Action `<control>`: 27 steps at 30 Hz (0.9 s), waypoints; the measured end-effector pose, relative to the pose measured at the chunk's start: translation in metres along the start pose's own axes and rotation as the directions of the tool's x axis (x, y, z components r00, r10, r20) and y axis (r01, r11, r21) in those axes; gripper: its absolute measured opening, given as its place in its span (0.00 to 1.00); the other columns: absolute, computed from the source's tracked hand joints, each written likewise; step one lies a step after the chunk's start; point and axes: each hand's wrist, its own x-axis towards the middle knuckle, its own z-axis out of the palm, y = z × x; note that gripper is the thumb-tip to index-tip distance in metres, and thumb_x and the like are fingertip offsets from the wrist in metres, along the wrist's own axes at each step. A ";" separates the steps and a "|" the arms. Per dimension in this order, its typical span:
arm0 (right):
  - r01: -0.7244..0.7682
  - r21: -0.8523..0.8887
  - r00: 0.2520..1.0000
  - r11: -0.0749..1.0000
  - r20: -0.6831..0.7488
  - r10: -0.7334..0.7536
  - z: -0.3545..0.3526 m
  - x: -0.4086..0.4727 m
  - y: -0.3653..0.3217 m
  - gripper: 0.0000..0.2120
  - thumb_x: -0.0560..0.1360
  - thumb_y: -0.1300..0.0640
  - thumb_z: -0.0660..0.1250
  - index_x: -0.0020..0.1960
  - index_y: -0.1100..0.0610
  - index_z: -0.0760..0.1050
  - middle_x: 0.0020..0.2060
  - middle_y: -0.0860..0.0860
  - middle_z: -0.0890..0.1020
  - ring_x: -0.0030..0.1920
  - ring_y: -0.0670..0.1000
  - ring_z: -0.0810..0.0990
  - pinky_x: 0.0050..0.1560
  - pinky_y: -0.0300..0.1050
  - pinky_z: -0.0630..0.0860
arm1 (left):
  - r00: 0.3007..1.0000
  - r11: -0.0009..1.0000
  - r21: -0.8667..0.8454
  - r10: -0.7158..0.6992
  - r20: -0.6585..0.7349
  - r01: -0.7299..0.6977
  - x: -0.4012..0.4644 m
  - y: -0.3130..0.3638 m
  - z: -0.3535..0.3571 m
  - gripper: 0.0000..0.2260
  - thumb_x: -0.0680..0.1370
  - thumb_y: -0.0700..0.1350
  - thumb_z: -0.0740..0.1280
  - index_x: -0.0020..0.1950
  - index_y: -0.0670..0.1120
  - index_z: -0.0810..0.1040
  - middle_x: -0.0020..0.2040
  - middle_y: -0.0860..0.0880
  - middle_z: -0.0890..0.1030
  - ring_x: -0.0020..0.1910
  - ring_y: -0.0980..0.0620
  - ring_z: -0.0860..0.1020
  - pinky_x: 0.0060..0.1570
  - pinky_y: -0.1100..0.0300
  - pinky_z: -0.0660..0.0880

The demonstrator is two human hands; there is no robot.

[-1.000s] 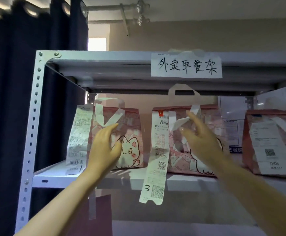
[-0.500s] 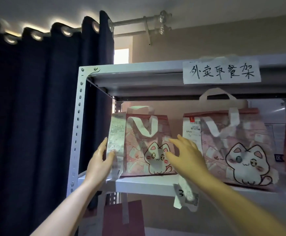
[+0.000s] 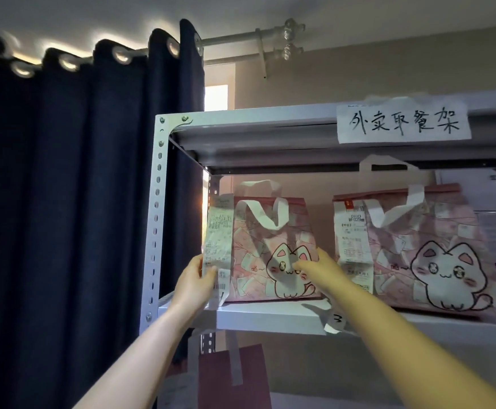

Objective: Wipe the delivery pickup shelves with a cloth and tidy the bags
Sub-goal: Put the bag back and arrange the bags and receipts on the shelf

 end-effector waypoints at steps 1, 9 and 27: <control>0.006 -0.002 1.000 1.000 -0.007 -0.006 0.003 0.000 0.002 0.37 0.72 0.52 0.68 0.77 0.52 0.55 0.73 0.52 0.66 0.70 0.57 0.67 0.68 0.57 0.66 | 1.000 1.000 0.003 0.003 0.013 -0.003 0.000 -0.001 -0.001 0.13 0.81 0.44 0.61 0.66 0.50 0.72 0.58 0.54 0.79 0.54 0.55 0.78 0.46 0.61 0.73; 0.200 0.008 0.980 0.980 -0.015 -0.200 -0.002 -0.020 0.011 0.34 0.75 0.55 0.67 0.77 0.47 0.55 0.73 0.48 0.65 0.71 0.52 0.66 0.69 0.54 0.64 | 0.991 0.997 0.028 0.067 0.119 -0.071 -0.009 -0.002 -0.018 0.20 0.76 0.39 0.58 0.65 0.54 0.73 0.58 0.60 0.79 0.55 0.61 0.78 0.56 0.57 0.75; 0.389 -0.054 0.914 0.920 -0.099 -0.392 -0.030 -0.051 0.037 0.25 0.76 0.55 0.67 0.72 0.45 0.66 0.64 0.39 0.69 0.65 0.44 0.68 0.64 0.47 0.66 | 0.987 0.954 0.251 0.155 0.049 -0.162 -0.048 -0.002 -0.022 0.41 0.75 0.57 0.65 0.78 0.53 0.42 0.79 0.53 0.50 0.76 0.53 0.53 0.74 0.46 0.56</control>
